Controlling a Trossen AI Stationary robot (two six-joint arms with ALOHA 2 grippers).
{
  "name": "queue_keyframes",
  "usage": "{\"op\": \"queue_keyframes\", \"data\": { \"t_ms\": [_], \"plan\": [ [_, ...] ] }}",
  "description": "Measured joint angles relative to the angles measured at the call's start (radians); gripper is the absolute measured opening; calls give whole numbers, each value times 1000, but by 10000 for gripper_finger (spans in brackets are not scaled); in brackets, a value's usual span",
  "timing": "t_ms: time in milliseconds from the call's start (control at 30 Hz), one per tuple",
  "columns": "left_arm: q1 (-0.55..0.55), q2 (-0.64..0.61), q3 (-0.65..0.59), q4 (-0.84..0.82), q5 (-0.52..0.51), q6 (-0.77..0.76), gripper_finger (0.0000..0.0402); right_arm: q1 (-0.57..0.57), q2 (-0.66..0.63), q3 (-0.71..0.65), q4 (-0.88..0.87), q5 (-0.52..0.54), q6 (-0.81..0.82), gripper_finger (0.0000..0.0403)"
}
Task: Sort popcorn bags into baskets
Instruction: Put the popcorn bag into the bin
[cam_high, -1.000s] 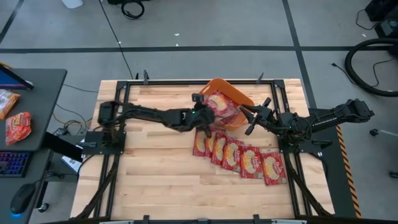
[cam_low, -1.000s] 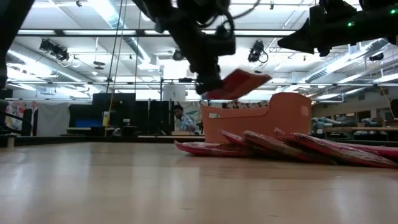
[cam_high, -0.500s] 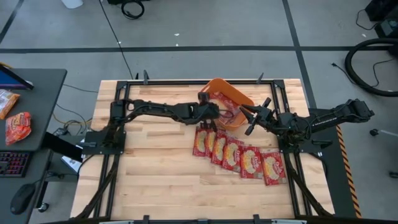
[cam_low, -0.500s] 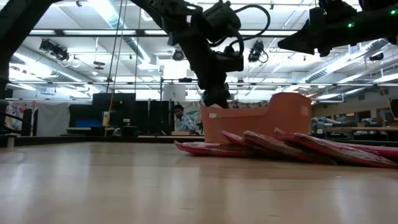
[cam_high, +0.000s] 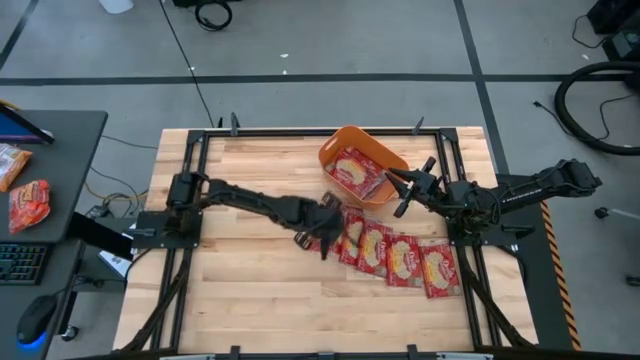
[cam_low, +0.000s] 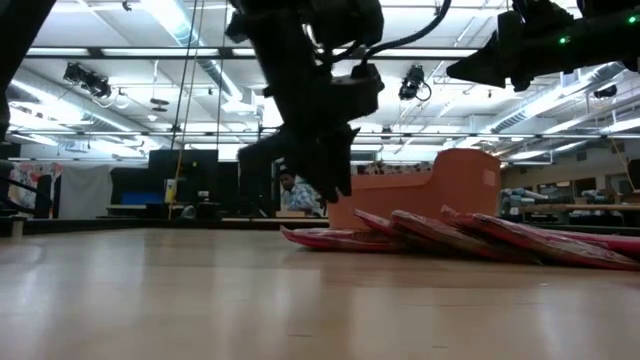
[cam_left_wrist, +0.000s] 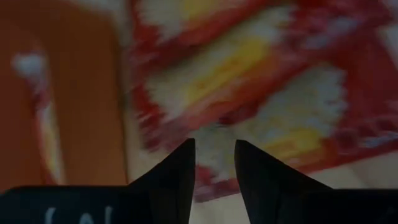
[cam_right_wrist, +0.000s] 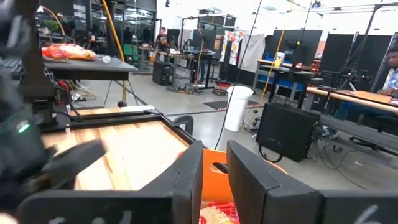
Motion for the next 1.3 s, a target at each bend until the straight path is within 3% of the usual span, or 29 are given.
{"op": "queue_keyframes", "data": {
  "t_ms": [300, 467, 633, 833, 1000, 1133, 1300],
  "plan": [
    [-88, 1, -202, 386, -122, 400, 118, 0, 0, 0, -1, 0, 2, 77],
    [-79, 1, -261, 536, -130, 463, 118, 0, 0, 0, -1, 0, 1, 77],
    [-57, 1, -266, 548, -121, 444, 95, 0, 0, 0, -1, -1, 0, 77],
    [-54, 2, -266, 547, -121, 417, 12, 0, 0, 0, -1, -1, 0, 77],
    [-66, -55, -266, 470, -150, 396, 7, 0, 0, 0, -5, -1, 0, 77],
    [-66, -163, -266, 348, -185, 331, 4, 0, 0, 0, -10, 0, 0, 77],
    [-57, -306, -265, 327, -244, 239, 3, 0, 0, 0, -3, 0, 1, 77]
  ]
}}
